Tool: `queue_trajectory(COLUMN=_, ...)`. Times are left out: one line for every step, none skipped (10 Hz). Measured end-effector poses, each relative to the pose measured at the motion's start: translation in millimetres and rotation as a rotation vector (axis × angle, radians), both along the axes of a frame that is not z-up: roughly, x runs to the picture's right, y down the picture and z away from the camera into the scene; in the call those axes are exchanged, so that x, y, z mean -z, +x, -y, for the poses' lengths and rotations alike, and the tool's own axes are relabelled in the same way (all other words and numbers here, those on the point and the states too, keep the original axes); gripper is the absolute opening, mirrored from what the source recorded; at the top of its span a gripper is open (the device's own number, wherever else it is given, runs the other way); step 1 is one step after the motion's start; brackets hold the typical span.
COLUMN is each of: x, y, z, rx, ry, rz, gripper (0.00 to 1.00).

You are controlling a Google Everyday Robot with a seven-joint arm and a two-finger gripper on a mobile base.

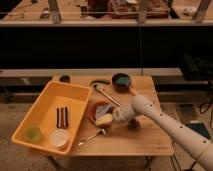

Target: Place fork in plastic cup

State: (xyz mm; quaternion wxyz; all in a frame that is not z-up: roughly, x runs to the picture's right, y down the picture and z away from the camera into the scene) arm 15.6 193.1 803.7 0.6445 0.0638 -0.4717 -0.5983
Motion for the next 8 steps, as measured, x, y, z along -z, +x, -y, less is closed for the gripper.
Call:
queue_trajectory(x=-1.2, y=3.9, z=-1.9, rx=-0.003, ry=-0.006, rz=0.001, gripper=0.80)
queue_trajectory(x=-1.5, y=7.4, z=-2.5, rx=-0.007, ry=-0.009, rz=-0.001, gripper=0.80)
queue_trajectory(x=-1.9, y=10.6, z=-3.8, rx=-0.010, ry=-0.011, rz=-0.003, gripper=0.79)
queue_trajectory(x=-2.0, y=12.1, z=-3.6, rx=-0.013, ry=-0.010, rz=-0.005, gripper=0.76)
queue_trajectory(x=-2.2, y=12.9, z=-3.5, rx=-0.016, ry=-0.009, rz=-0.006, gripper=0.63)
queue_trajectory(x=-2.5, y=12.4, z=-3.5, rx=-0.017, ry=-0.008, rz=-0.005, gripper=0.59)
queue_trajectory(x=-2.4, y=11.7, z=-2.7, rx=-0.016, ry=-0.006, rz=-0.005, gripper=0.57)
queue_trajectory(x=-2.2, y=11.2, z=-1.7, rx=-0.014, ry=-0.004, rz=-0.008, gripper=0.57)
